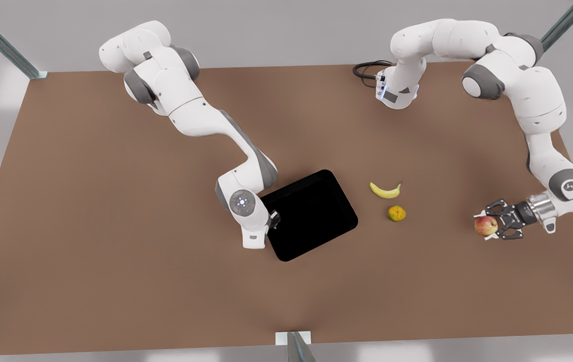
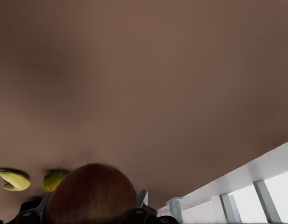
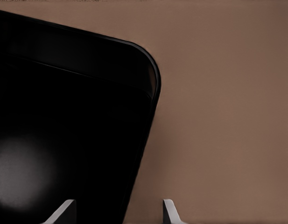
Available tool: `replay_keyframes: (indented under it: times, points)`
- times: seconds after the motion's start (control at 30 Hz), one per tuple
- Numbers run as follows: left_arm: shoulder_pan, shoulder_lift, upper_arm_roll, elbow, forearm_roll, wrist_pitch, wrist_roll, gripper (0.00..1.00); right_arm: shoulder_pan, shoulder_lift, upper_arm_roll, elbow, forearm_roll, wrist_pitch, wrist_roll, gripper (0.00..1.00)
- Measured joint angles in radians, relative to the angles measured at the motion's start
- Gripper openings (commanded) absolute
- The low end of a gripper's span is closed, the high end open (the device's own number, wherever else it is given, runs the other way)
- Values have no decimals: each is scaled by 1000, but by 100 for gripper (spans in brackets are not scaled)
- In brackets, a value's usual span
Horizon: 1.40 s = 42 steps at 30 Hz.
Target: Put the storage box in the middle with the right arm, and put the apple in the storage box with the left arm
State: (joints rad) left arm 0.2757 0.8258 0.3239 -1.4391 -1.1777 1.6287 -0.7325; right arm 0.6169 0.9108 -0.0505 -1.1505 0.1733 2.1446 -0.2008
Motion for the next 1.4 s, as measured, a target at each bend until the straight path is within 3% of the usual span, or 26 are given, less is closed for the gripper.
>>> replay_keyframes:
  times: [0.07,0.2,0.3,0.33,0.4,0.67,0.7,0.73,1.13,1.2,1.23,1.33,1.4]
  points:
    - [-5,-46,-69,4,-32,19,-82,36,-48,-71,-12,-1,-1,-77,-3,100]
    - [-111,-85,-126,13,-15,85,-233,36,-274,-347,-14,-20,-60,-427,-9,100]
    - [-252,-126,-185,13,13,199,-416,36,-426,-610,-21,-131,-201,-729,-12,100]
    - [-309,-141,-186,13,25,201,-443,36,-553,-696,37,-214,-207,-755,-8,100]
    - [-433,-148,-186,13,59,228,-542,36,-581,-800,51,-348,-245,-749,3,100]
    - [-828,-130,-185,52,250,371,-927,38,-569,-771,52,-375,-244,-729,3,100]
    - [-855,-124,-185,52,266,394,-947,45,-572,-770,51,-374,-244,-730,3,100]
    - [-873,-116,-186,52,283,396,-957,100,-573,-769,50,-374,-244,-730,0,100]
    - [-888,-106,-181,80,376,385,-956,100,-573,-753,49,-367,-239,-730,-6,100]
    - [-874,-168,-168,97,405,365,-943,100,-572,-753,49,-367,-239,-729,-8,100]
    - [-869,-225,-123,95,446,352,-888,100,-574,-753,49,-367,-239,-729,-8,100]
    - [-756,-386,-29,97,571,66,-312,100,-574,-749,49,-367,-239,-727,-8,100]
    - [-750,-454,169,100,663,-101,160,100,-574,-748,49,-367,-239,-727,-8,100]
